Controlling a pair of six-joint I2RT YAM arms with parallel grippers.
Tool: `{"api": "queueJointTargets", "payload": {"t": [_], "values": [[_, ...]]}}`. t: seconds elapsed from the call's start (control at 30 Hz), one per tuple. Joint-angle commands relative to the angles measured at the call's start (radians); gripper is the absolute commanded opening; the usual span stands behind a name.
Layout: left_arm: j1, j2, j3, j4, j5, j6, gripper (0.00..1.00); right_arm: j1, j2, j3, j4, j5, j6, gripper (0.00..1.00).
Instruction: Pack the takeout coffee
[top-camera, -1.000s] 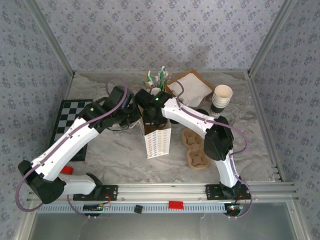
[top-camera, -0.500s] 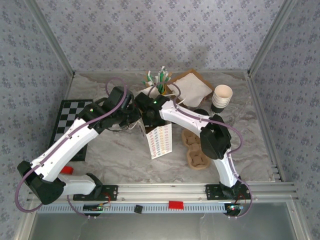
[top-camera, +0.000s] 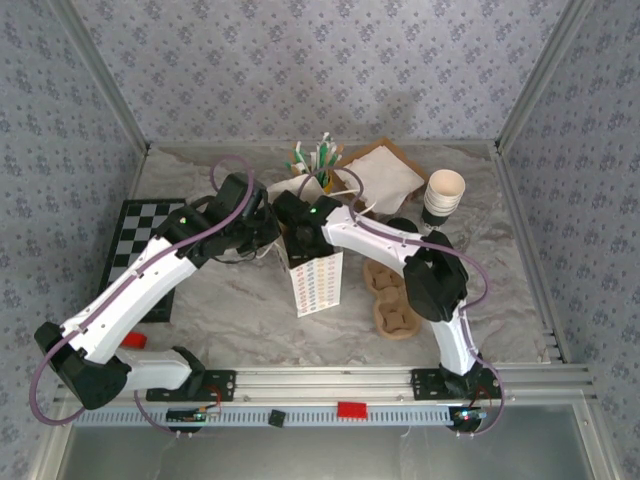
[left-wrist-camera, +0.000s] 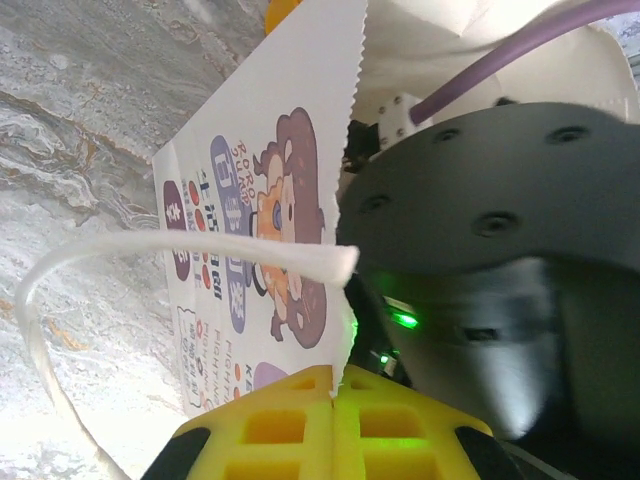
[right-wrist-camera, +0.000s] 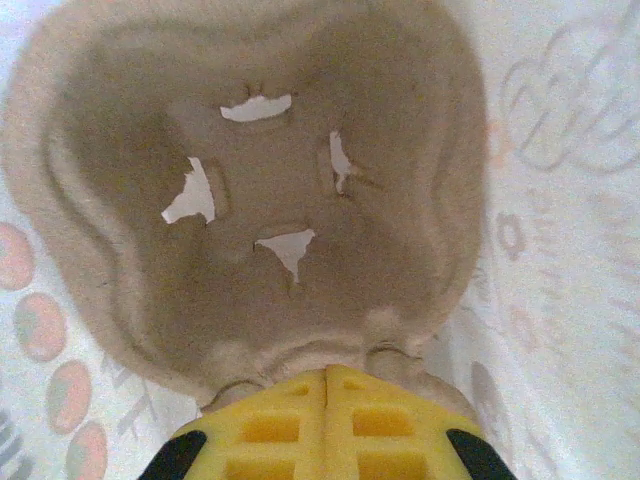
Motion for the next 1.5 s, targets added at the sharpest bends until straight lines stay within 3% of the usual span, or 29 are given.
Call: {"api": "queueJointTargets", "payload": {"t": [0.0, 0.23, 0.43, 0.67, 0.93, 1.1, 1.47], "values": [[-0.001, -0.026, 0.006, -0.001, -0.022, 0.035, 0.00, -0.014, -0.029, -0.007, 0.025, 0.012, -0.026, 0.00], [-0.012, -0.028, -0.015, 0.011, -0.033, 0.063, 0.00, 0.012, 0.043, -0.027, 0.071, 0.000, -0.063, 0.00], [-0.015, -0.028, -0.021, 0.023, -0.047, 0.078, 0.00, 0.034, -0.010, -0.107, 0.108, -0.008, -0.034, 0.00], [-0.015, -0.022, 0.005, 0.013, -0.049, 0.097, 0.00, 0.009, -0.087, -0.078, 0.145, 0.017, -0.062, 0.00], [-0.015, -0.010, 0.012, 0.023, -0.037, 0.107, 0.00, 0.010, -0.009, -0.137, 0.209, -0.006, -0.100, 0.00], [-0.015, -0.008, 0.016, 0.029, -0.043, 0.111, 0.00, 0.043, -0.027, -0.186, 0.232, -0.009, -0.079, 0.00], [-0.015, -0.018, 0.010, 0.030, -0.035, 0.124, 0.00, 0.012, -0.098, -0.151, 0.272, 0.038, -0.116, 0.00]]}}
